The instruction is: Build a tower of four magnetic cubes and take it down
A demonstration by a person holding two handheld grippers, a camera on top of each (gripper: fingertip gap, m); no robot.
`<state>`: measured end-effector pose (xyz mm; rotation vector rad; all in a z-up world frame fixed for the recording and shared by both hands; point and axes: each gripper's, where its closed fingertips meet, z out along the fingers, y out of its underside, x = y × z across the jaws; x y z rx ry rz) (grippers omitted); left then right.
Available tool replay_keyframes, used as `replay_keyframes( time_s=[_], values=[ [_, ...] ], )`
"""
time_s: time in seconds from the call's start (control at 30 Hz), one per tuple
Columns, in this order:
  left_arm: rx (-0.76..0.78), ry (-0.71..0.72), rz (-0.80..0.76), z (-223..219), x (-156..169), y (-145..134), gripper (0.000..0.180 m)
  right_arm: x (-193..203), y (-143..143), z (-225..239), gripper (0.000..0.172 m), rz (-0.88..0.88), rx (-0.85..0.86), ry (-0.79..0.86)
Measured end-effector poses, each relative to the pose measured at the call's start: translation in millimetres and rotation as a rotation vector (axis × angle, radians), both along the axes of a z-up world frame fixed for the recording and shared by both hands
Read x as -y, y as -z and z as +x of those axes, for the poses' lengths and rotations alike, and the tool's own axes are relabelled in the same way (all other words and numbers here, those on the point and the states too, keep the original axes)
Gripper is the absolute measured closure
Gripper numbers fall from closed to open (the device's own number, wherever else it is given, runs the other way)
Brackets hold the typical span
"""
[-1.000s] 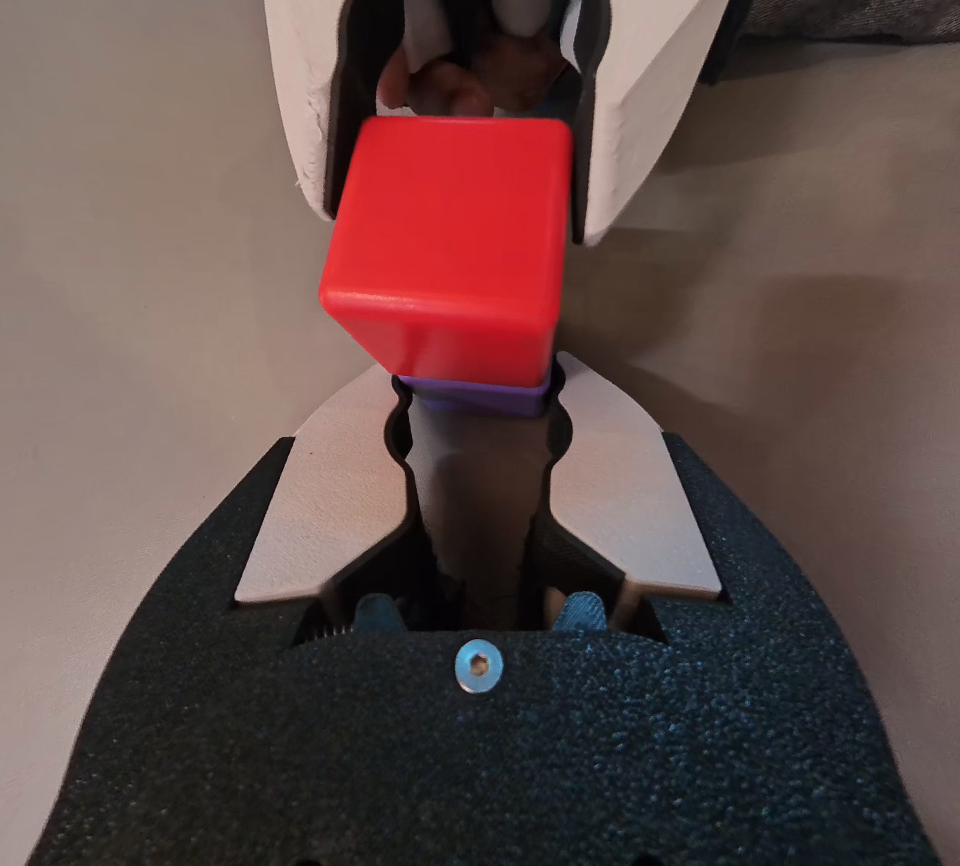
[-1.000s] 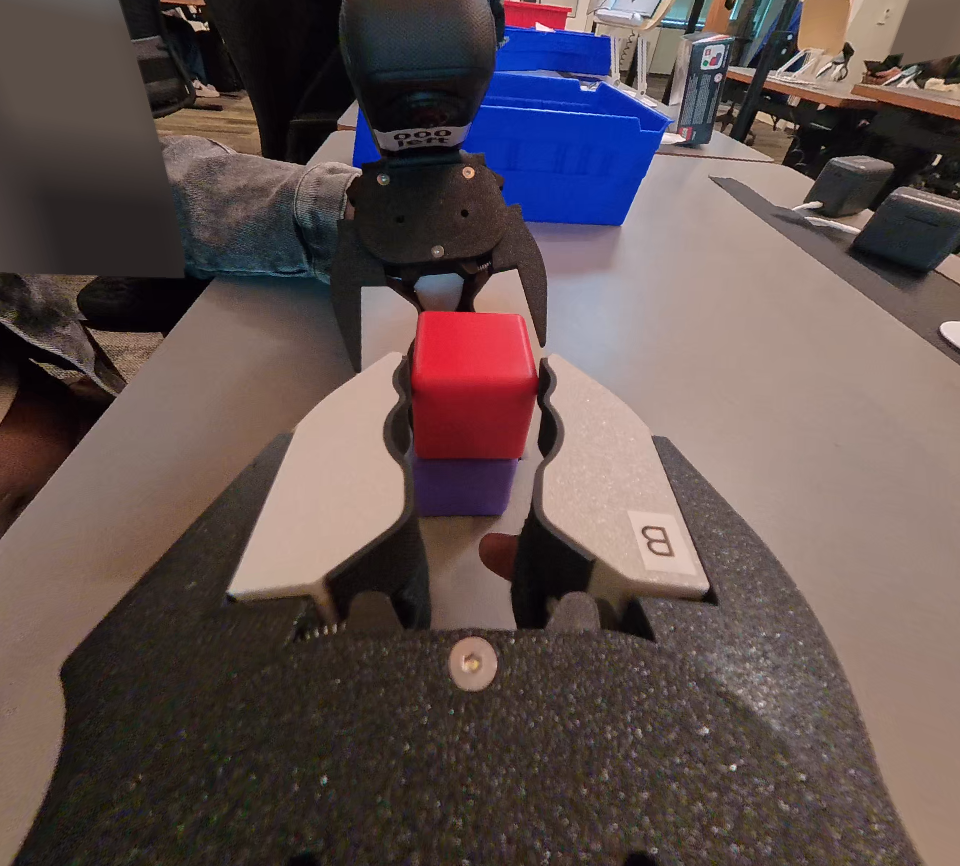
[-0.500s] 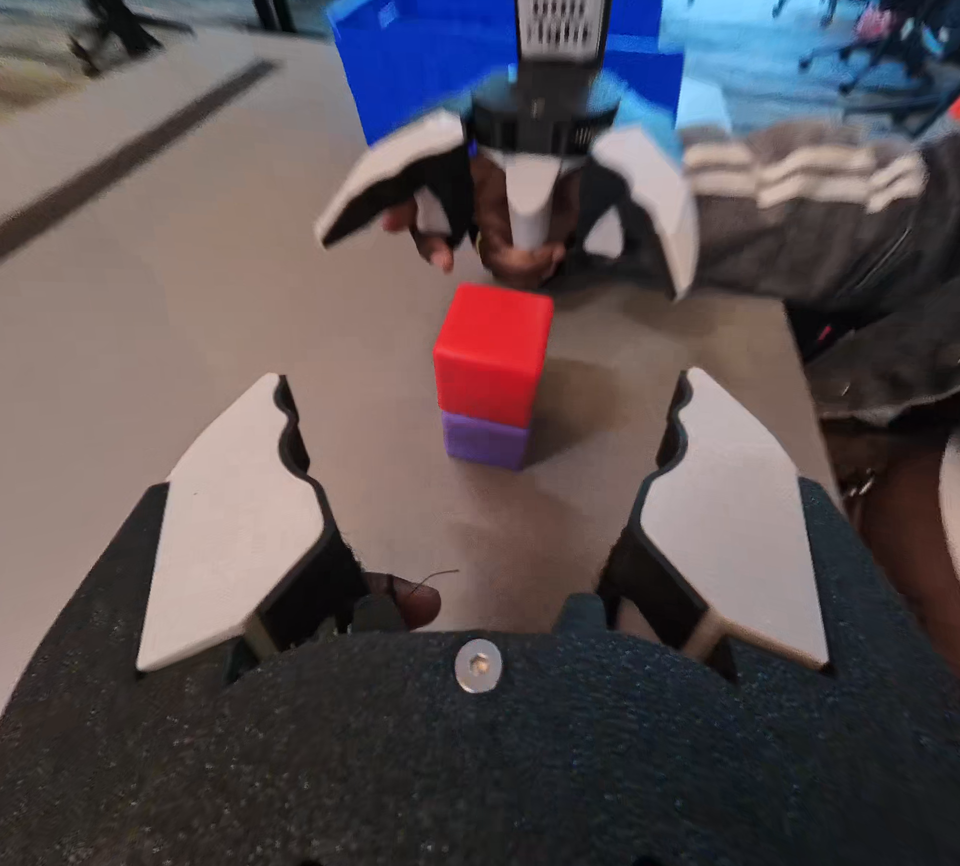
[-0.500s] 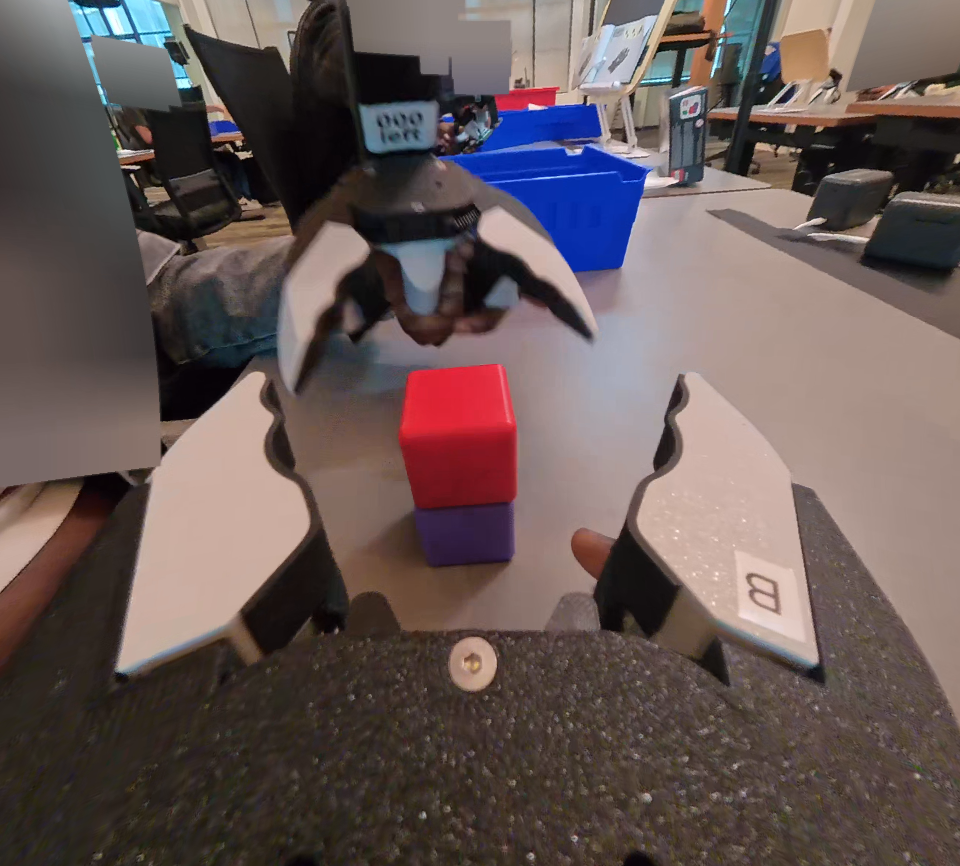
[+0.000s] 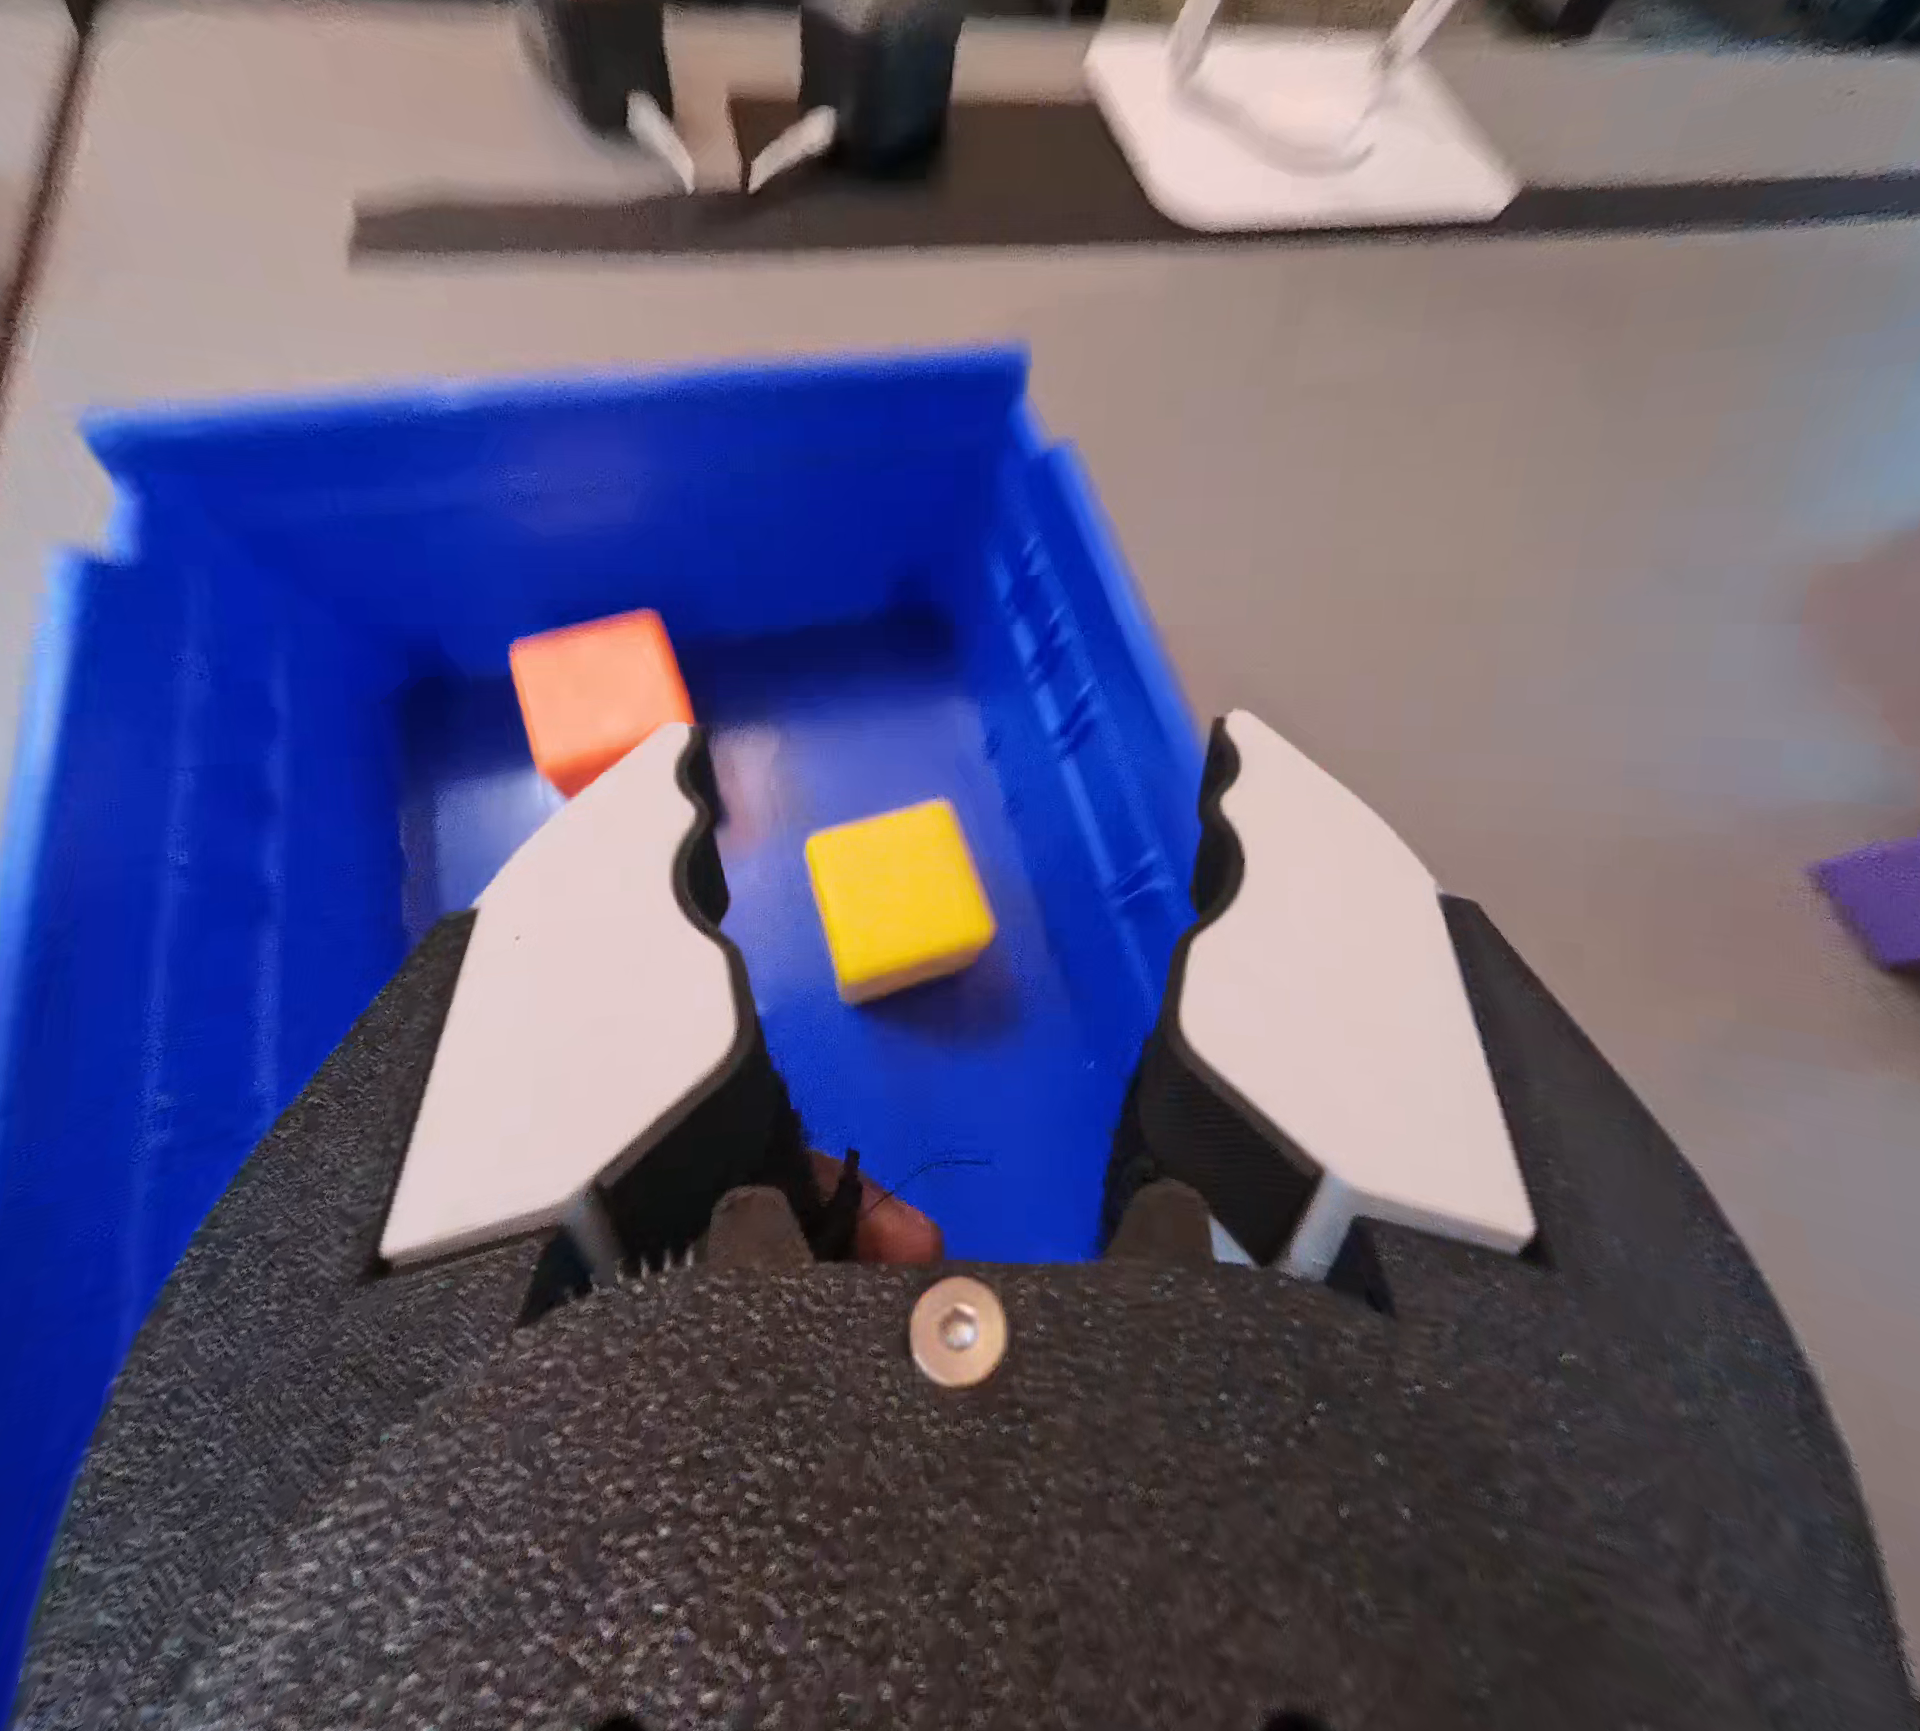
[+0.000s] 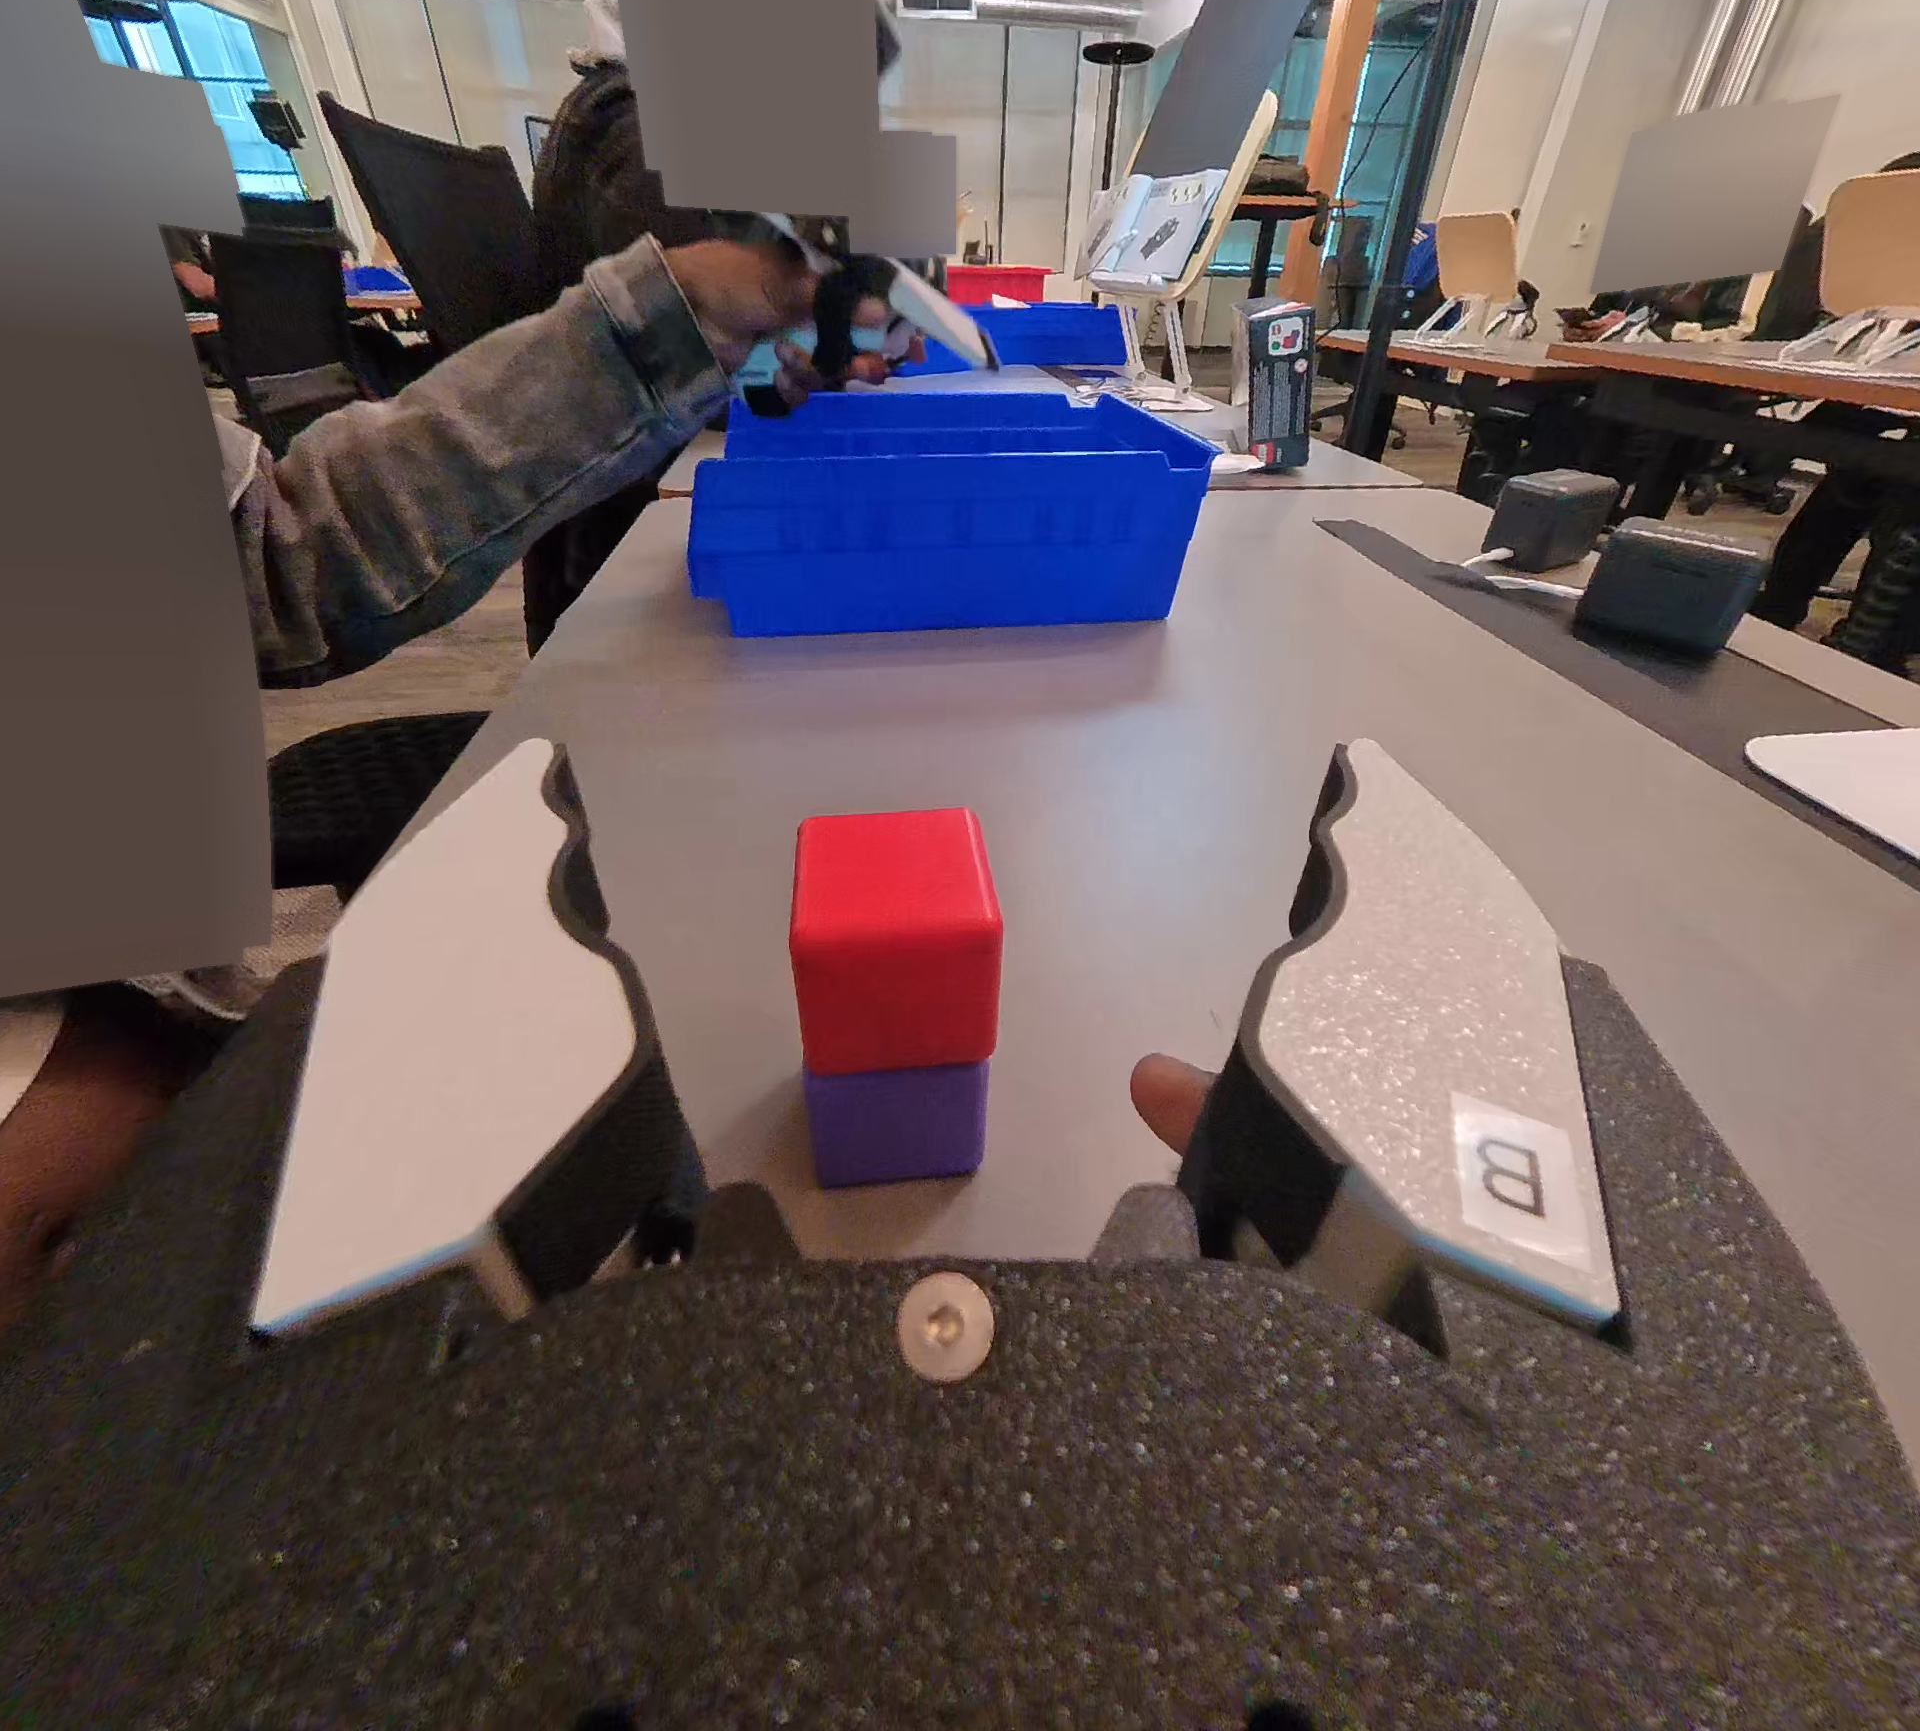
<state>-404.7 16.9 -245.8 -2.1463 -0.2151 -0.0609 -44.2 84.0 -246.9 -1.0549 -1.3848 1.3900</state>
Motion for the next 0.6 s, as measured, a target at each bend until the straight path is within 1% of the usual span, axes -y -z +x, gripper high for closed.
replay_keyframes(
  time_s=[0.1, 0.17, 0.23, 0.27, 0.3, 0.33, 0.37, 0.4, 0.43, 0.47, 0.53, 0.6],
  values=[
    [-0.033, -0.025, -0.189, -8, 3, 60, 0.089, -2, 4, -1, 0.042, 0.0, 0.012, 0.007],
    [-0.058, -0.017, -0.272, -7, 3, 82, 0.088, -2, 6, -2, 0.043, -0.004, 0.02, 0.007],
    [-0.119, -0.024, -0.333, -13, 3, 94, 0.09, -2, 8, -2, 0.044, 0.005, 0.029, 0.009],
    [-0.135, -0.007, -0.353, -13, 3, 99, 0.104, -2, 8, -2, 0.044, 0.011, 0.032, 0.009],
    [-0.138, 0.03, -0.367, -10, 2, 103, 0.124, -1, 8, -2, 0.044, 0.015, 0.033, 0.009],
    [-0.145, 0.037, -0.355, -11, 1, 103, 0.127, -1, 8, -3, 0.045, 0.018, 0.033, 0.008],
    [-0.156, 0.026, -0.334, -15, 1, 100, 0.128, -1, 8, -3, 0.045, 0.02, 0.034, 0.009],
    [-0.16, 0.005, -0.282, -18, 0, 91, 0.128, -1, 9, -3, 0.046, 0.023, 0.035, 0.011],
    [-0.147, -0.016, -0.191, -19, -2, 76, 0.128, -2, 8, -3, 0.047, 0.026, 0.033, 0.015],
    [-0.118, -0.025, -0.075, -17, -4, 56, 0.128, -2, 7, -3, 0.048, 0.03, 0.028, 0.02],
    [-0.025, -0.004, 0.215, 0, -5, 1, 0.129, -2, 2, -3, 0.052, 0.039, 0.0, 0.029],
    [0.179, 0.11, 0.513, 40, 0, -59, 0.129, -1, -7, -4, 0.055, 0.062, -0.047, 0.052]
  ],
)
